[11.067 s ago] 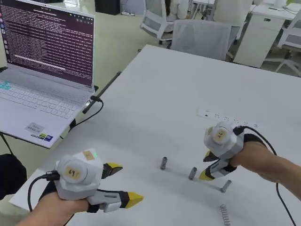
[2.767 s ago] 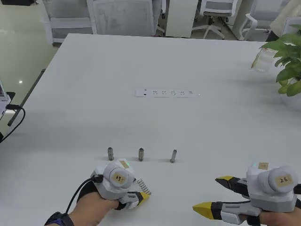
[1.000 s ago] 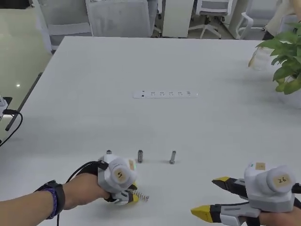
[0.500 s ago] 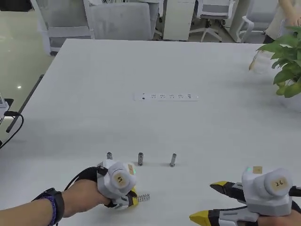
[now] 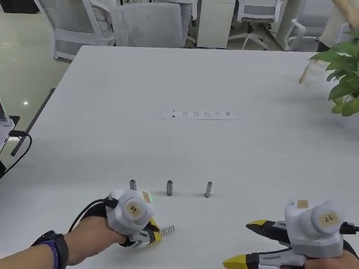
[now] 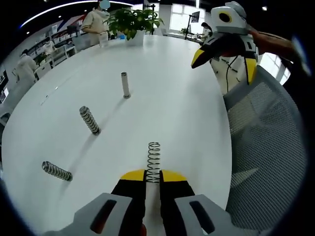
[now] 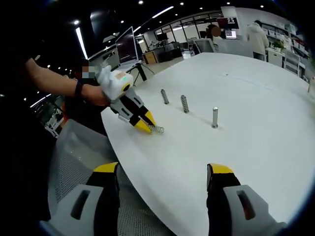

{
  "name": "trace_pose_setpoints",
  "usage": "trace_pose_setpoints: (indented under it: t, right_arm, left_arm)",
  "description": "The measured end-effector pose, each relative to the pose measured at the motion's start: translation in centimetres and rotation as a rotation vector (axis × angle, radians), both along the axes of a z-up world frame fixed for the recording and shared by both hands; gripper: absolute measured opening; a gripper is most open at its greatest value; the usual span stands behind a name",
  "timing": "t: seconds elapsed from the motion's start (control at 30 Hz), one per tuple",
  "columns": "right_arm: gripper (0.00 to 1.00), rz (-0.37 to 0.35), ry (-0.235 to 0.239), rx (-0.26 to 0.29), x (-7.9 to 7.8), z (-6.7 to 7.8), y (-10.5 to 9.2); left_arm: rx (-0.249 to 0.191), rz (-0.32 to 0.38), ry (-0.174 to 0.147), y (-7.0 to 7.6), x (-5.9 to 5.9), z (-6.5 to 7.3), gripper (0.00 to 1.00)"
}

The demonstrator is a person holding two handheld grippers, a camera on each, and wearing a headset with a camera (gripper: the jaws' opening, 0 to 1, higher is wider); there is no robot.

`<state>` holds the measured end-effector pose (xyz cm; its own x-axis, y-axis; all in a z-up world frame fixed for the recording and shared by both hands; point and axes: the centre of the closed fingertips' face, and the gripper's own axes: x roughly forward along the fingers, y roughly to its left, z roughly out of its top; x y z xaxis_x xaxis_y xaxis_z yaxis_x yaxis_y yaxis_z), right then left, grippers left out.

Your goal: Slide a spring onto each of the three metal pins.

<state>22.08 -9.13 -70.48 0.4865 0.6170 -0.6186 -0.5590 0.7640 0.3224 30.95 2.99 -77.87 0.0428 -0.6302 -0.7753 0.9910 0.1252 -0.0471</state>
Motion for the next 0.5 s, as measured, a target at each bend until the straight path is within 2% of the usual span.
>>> trace_pose_setpoints:
  t: [0.2, 0.27, 0.5]
  right_arm:
    - [0.69, 0.021, 0.001, 0.016, 0.3, 0.0, 0.7]
    - [0.68, 0.027, 0.001, 0.02, 0.4, 0.0, 0.9]
    - [0.67, 0.053, -0.007, 0.035, 1.2, 0.3, 1.8]
  left_arm:
    - [-0.019, 0.019, -0.012, 0.6, -0.1, 0.7, 0.02]
    - [-0.025, 0.028, -0.026, 0.9, 0.0, 1.0, 0.02]
    - [-0.054, 0.059, -0.032, 1.4, 0.2, 2.1, 0.02]
